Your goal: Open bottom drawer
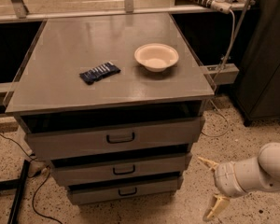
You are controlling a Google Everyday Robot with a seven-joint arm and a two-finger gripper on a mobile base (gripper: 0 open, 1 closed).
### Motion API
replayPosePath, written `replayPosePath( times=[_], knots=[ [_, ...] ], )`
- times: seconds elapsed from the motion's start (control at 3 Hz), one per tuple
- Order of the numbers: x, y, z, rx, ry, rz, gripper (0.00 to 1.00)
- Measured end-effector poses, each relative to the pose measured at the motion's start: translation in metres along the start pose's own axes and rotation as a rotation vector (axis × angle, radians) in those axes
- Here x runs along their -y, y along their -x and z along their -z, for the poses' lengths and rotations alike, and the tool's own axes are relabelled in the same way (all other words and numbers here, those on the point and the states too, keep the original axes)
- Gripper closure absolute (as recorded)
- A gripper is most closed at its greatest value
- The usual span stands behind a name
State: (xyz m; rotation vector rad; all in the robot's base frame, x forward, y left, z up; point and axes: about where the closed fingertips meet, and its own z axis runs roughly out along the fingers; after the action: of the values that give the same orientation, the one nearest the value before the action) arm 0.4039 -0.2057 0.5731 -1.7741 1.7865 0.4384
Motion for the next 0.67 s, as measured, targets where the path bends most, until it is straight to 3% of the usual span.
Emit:
replayPosePath(
  times=[0.33,0.67],
  knots=[
    [-0.005,-0.002,-0.013,0.022,0.023,-0.016,0.0],
    [-0.015,-0.014,-0.056,0.07,0.062,-0.061,0.0]
  ],
)
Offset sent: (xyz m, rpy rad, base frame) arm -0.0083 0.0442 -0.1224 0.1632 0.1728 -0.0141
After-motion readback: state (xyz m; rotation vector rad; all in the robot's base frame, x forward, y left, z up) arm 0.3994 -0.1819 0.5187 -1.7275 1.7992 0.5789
